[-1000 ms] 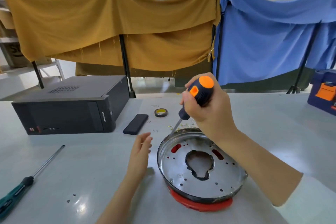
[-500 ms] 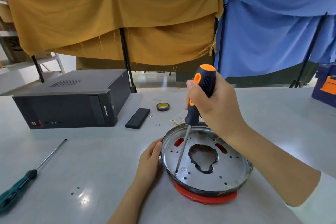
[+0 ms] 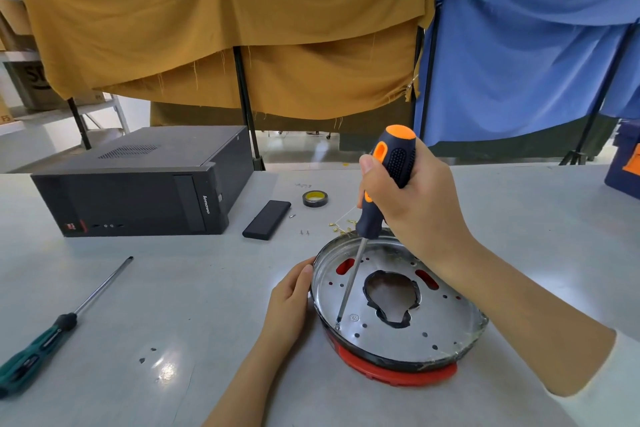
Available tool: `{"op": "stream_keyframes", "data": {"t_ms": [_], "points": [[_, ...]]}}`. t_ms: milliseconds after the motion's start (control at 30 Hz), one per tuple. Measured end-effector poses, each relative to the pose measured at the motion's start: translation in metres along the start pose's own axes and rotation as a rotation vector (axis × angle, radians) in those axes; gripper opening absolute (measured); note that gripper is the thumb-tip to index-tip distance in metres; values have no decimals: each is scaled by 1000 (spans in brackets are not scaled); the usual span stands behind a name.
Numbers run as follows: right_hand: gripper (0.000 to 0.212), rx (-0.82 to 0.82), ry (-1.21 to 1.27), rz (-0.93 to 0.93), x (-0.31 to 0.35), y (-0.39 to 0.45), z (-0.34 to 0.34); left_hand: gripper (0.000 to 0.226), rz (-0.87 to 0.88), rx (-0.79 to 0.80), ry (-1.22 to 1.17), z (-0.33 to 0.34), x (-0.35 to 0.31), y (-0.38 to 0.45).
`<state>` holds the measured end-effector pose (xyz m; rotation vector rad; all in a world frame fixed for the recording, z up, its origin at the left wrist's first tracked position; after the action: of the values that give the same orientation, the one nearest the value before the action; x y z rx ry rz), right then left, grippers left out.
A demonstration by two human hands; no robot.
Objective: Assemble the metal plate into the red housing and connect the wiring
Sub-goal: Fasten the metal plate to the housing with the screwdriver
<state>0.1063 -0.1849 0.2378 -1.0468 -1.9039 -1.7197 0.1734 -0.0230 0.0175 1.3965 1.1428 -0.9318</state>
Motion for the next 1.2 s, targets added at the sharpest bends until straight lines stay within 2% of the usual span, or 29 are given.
{"op": "stream_keyframes", "data": {"t_ms": [533,667,733,800,900,967,1067,1200], "points": [[26,22,6,-14,1,-1,4,32,-1,2,0,1,-4,-1],[24,45,27,-18,2,-2,4,24,7,26,57,-3,-14,2],[24,41,32,-15,1,-2,2,20,66,99,177,-7,-33,9],[22,42,35,-18,1,-2,2,16,66,286,352,-2,-53,16],[21,39,43,-21,1,-2,2,13,-93,602,657,14,-62,11],[22,32,46,-24,0,-2,1,14,-150,725,873,20,-62,5],[22,32,67,-31,0,-2,1,10,-193,787,1020,27,-59,2],[22,26,69,-29,-2,-3,-1,13,-314,802,1013,27,-47,-3]]}}
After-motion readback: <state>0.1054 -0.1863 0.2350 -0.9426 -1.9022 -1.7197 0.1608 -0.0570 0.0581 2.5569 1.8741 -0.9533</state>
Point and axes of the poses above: each hand's wrist, its own y-axis towards the middle knuckle, its own z-axis out of the palm, x = y × z, the point moved 9 cm from there along y, towards the middle knuckle, and after that the axes turned 3 degrees about z, right-handed, at the moved point
